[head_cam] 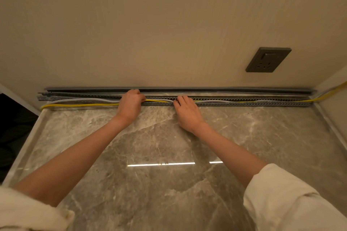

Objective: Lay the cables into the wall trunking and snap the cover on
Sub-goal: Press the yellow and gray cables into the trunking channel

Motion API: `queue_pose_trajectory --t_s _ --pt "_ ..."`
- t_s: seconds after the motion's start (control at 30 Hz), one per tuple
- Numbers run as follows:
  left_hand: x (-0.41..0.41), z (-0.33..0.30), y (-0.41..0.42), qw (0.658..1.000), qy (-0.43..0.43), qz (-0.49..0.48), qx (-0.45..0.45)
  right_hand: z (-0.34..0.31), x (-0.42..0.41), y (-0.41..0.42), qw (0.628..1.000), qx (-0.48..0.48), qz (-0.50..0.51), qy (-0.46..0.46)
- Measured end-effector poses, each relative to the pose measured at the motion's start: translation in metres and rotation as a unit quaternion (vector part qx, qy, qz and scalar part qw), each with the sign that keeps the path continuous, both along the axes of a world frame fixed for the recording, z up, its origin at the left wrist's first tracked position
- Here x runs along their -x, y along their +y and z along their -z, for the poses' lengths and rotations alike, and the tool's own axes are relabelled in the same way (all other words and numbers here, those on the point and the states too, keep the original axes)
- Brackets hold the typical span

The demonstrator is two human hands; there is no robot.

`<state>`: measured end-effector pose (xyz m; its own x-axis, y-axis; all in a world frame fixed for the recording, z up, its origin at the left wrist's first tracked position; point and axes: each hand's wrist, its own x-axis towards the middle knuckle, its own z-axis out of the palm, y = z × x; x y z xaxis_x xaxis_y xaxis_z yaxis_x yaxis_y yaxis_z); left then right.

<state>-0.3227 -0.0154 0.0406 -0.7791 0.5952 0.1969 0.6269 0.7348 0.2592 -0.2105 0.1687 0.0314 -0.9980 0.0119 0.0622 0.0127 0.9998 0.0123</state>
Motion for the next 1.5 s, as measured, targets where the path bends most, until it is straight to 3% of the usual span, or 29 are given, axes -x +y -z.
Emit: queue_pose_trajectory --t_s 0.2,0.4,0.6,0.9,1.1,1.3,1.5 --pt "-0.004 0.006 -0.005 0.996 -0.004 0.041 0.077 -0.005 0.003 -0.004 1.000 0.000 0.006 -0.021" --pt "-0.007 0.006 -0.037 0.994 -0.004 0.103 -0.042 -0.009 0.002 -0.014 0.998 -0.055 -0.003 -0.027" --pt "0.008 -0.003 -0.079 0.996 0.034 0.041 -0.074 -0.014 0.025 -0.048 0.999 -0.020 0.002 0.028" --pt "0.050 -0.023 -0.177 0.995 0.006 -0.093 -0.029 -0.008 0.078 -0.123 0.987 0.024 -0.157 0.018" --pt "0.065 -0.024 -0.240 0.976 -0.005 -0.217 0.029 -0.002 0.105 -0.161 0.969 0.057 -0.240 0.023" --pt "0.082 -0.012 -0.273 0.957 -0.066 -0.284 0.008 0.002 0.125 -0.175 0.961 0.091 -0.255 0.052" --pt "0.098 -0.007 -0.276 0.954 -0.120 -0.274 -0.003 0.005 0.137 -0.164 0.951 0.095 -0.286 0.076"
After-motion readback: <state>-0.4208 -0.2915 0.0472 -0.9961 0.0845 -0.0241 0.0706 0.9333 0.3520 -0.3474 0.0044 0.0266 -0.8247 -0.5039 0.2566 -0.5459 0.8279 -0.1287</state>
